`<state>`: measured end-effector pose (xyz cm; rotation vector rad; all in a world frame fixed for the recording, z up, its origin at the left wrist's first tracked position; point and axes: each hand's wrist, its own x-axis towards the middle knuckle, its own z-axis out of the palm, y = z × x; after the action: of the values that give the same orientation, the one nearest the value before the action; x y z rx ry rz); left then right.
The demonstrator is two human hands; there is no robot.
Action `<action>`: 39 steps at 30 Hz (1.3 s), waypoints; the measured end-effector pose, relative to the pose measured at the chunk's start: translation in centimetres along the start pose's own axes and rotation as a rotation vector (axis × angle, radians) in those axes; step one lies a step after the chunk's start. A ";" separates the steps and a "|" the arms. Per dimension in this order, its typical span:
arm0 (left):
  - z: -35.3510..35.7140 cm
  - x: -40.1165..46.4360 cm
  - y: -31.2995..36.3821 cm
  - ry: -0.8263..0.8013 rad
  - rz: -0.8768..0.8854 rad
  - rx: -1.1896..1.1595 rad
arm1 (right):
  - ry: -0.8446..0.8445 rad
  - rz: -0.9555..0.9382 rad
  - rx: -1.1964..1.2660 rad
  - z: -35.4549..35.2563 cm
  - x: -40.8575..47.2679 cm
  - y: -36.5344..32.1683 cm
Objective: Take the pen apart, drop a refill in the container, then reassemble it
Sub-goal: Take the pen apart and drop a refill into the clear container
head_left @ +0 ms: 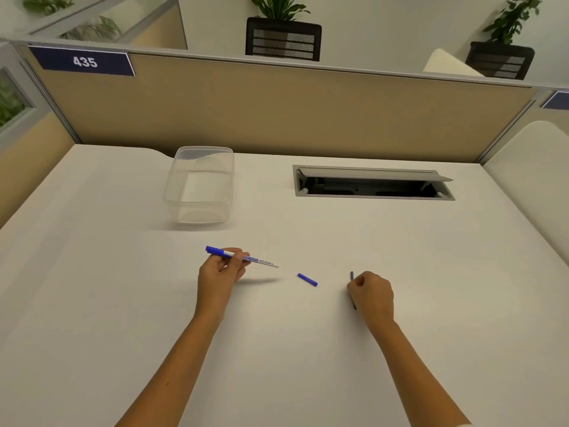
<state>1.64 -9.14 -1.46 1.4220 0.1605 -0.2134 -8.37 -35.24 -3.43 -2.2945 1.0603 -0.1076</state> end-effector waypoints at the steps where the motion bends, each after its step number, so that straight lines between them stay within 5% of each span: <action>1: -0.1 0.0 -0.1 0.006 -0.009 -0.007 | 0.000 -0.008 0.004 0.1 0.0 0.0; 13: 0.3 0.0 -0.3 -0.007 0.021 0.093 | 0.021 -0.133 -0.040 0.9 0.2 0.5; 19: 1.1 0.1 0.5 -0.045 0.135 0.259 | 0.316 -0.348 0.084 2.0 -2.7 -0.2; 24: 2.5 0.0 1.9 -0.093 0.432 0.589 | 0.198 -0.368 0.176 4.7 -5.3 -0.4; 28: 3.4 0.0 1.4 -0.197 0.428 0.900 | 0.175 -0.370 0.118 5.6 -5.8 0.1; 39: 3.9 -0.9 1.0 -0.121 0.694 0.888 | 0.182 -0.393 0.001 5.9 -5.8 -0.4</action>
<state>0.92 -12.77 0.32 2.2385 -0.5979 0.2428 -10.23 -27.99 -7.09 -2.5011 0.6778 -0.4799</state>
